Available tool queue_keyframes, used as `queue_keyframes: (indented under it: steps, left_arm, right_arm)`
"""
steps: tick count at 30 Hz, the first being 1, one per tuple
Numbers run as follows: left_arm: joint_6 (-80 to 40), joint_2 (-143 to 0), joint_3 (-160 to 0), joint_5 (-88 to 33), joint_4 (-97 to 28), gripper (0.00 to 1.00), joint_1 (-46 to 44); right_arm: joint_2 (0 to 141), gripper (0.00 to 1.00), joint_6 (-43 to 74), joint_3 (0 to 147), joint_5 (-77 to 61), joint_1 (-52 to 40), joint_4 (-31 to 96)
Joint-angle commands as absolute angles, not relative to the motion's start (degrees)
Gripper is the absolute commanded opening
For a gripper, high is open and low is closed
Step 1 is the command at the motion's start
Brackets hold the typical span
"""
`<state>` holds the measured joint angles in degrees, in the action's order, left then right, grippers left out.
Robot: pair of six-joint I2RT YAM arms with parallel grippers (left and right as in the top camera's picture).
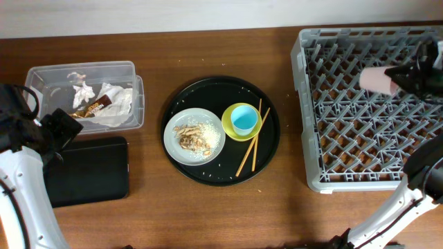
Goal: Sort waste into correct bins and load items into the dishwasher rack
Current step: 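Carry the pink cup to the dish rack and place it upside down, then release the pink cup and move the right gripper to the blue cup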
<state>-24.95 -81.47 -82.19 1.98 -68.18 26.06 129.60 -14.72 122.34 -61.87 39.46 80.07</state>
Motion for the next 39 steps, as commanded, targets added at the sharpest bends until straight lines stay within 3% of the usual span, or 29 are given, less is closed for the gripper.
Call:
queue_keyframes:
  steps: [1, 14, 20, 26, 29, 32, 35, 37, 39]
  left_arm:
    - [-25.45, -80.97, -82.89, 2.39, -68.23, 0.99, 26.33]
    - [-25.45, -80.97, -82.89, 2.39, -68.23, 1.00, 26.33]
    - [-25.45, -80.97, -82.89, 2.39, -68.23, 0.99, 26.33]
    - [-25.45, -80.97, -82.89, 2.42, -68.23, 0.99, 26.33]
    - [-25.45, -80.97, -82.89, 2.39, -68.23, 0.99, 26.33]
    - [-25.45, -80.97, -82.89, 2.39, -68.23, 1.00, 26.33]
    - [-25.45, -80.97, -82.89, 2.39, -68.23, 0.99, 26.33]
    - [-25.45, -80.97, -82.89, 2.39, -68.23, 0.99, 26.33]
    - [-25.45, -80.97, -82.89, 2.39, -68.23, 0.99, 26.33]
  right_arm:
    - [129.93, 0.04, -19.05, 116.51, -68.47, 39.77, 76.23]
    - [130.02, 0.05, -18.31, 106.19, -68.79, 42.87, 72.58]
    - [130.02, 0.10, -17.08, 106.19, -68.40, 48.05, 74.61]
    - [126.91, 0.22, -15.57, 110.45, -68.18, 52.64, 79.77]
    - [124.14, 0.22, -6.92, 112.86, -57.34, 54.13, 80.84]
    - [116.90, 0.21, -5.96, 112.86, -56.69, 54.43, 81.47]
    - [108.12, 0.21, -5.50, 112.84, -53.17, 51.53, 78.72]
    - [108.25, 0.04, -2.20, 112.73, -40.42, 43.70, 75.48]
    - [111.66, 0.04, 2.31, 112.73, -23.51, 33.36, 73.30]
